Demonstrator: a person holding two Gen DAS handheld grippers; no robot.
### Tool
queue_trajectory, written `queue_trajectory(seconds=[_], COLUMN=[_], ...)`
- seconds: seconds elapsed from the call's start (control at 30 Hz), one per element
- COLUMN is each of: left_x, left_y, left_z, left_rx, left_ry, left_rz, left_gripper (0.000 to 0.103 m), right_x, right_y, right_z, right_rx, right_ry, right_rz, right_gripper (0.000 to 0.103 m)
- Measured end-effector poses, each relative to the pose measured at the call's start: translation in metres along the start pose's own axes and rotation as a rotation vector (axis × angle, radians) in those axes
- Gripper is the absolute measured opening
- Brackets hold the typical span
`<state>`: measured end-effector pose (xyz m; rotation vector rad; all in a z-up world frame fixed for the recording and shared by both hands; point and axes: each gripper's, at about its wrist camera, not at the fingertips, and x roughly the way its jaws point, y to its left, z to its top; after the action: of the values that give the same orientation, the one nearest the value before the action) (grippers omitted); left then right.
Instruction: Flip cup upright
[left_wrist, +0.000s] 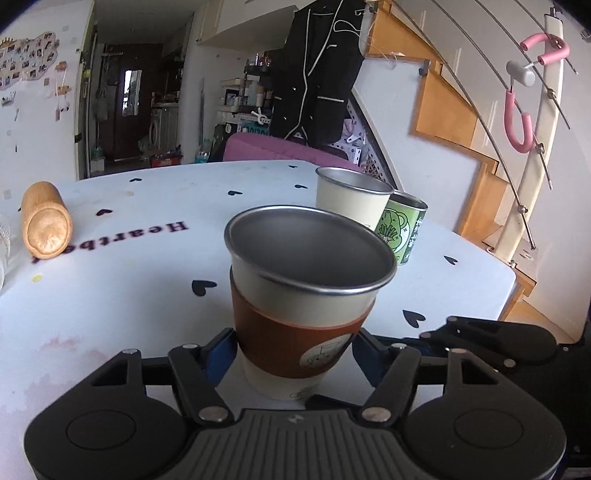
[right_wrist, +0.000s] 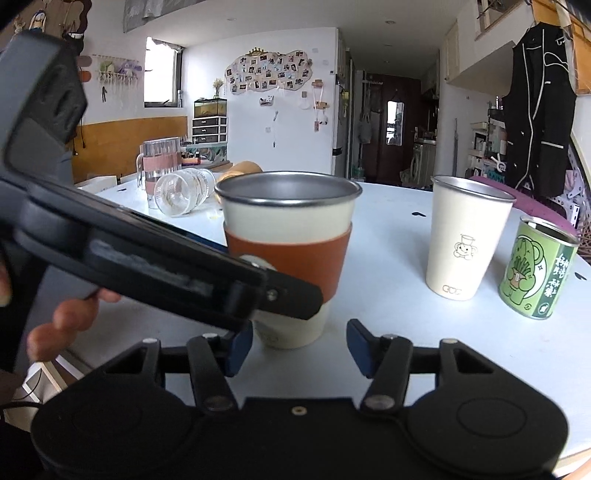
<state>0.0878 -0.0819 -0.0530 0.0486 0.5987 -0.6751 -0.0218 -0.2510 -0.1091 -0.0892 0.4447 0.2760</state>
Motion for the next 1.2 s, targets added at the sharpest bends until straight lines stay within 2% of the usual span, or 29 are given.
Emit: queue_trajectory(seconds=[0.6, 1.1, 1.17, 1.2], left_x=[0.071, 0.083, 0.076, 0.069], left_y=[0.005, 0.005, 0.007, 0.007], left_z=[0.05, 0.055, 0.053, 0.051], left_rx=[-0.014, -0.036, -0.053, -0.062], left_ry=[0.0, -0.033, -0.043, -0.056], left_rz=[0.044, 0.076, 0.086, 0.094], left_gripper=[0.068, 0.069, 0.083, 0.086], right_x=[-0.013, -0.021, -0.022, -0.023], right_y=[-0.015, -0.013, -0.012, -0.012], right_z=[-0.011, -0.011, -0.009, -0.008], right_rx=[0.045, 0.056, 0.054, 0.054], right_ry=[0.004, -0.015, -0.022, -0.024], right_rz=[-0.083, -0.108, -0.109, -0.109], right_gripper=[0.056, 0.056, 0.056, 0.056])
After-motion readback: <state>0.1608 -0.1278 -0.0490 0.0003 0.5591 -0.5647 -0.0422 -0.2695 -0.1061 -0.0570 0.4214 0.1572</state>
